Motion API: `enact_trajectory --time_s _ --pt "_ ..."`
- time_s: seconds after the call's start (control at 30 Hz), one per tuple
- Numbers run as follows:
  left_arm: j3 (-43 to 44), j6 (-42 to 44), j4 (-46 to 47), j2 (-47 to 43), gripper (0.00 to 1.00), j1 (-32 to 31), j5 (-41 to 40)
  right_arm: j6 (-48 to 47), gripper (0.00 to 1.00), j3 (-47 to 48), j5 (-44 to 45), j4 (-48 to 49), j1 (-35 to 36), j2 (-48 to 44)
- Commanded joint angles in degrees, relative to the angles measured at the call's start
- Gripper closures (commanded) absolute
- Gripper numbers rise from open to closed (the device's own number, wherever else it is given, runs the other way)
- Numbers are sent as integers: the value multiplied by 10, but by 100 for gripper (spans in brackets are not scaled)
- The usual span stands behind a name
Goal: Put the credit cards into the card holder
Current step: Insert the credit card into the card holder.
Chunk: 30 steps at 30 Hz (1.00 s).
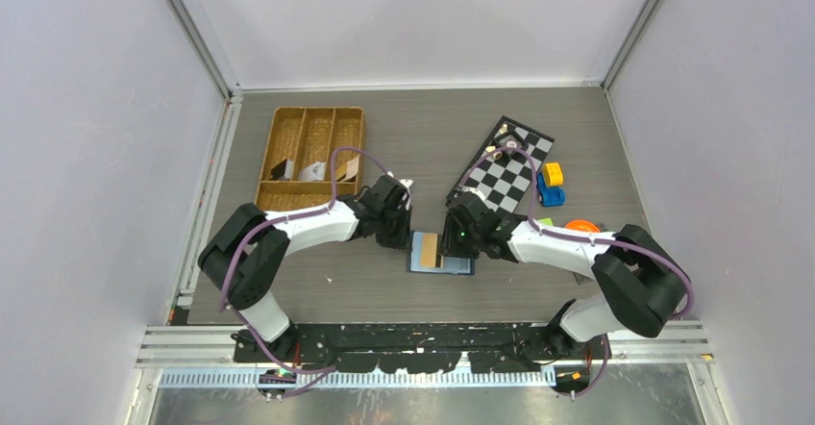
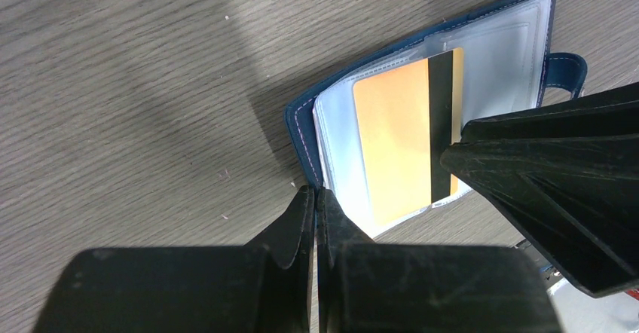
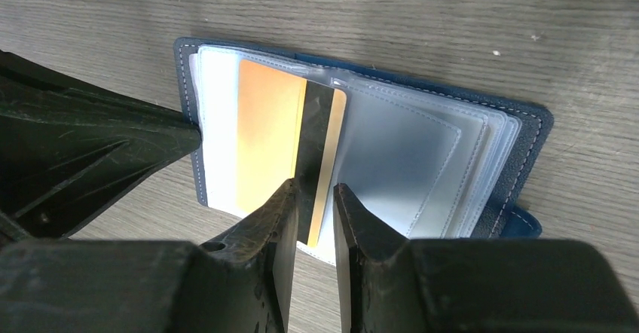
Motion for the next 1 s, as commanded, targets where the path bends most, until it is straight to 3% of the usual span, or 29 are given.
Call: enact_trajectory --time_s 0.0,0.73,0.97 --pt "3 5 2 -18 100 -1 3 -1 72 18 1 28 6 12" --pt "-3 7 12 -14 100 -1 11 -11 76 65 -9 24 29 55" --pt "3 21 -1 -8 100 -1 3 -29 71 81 19 13 29 58"
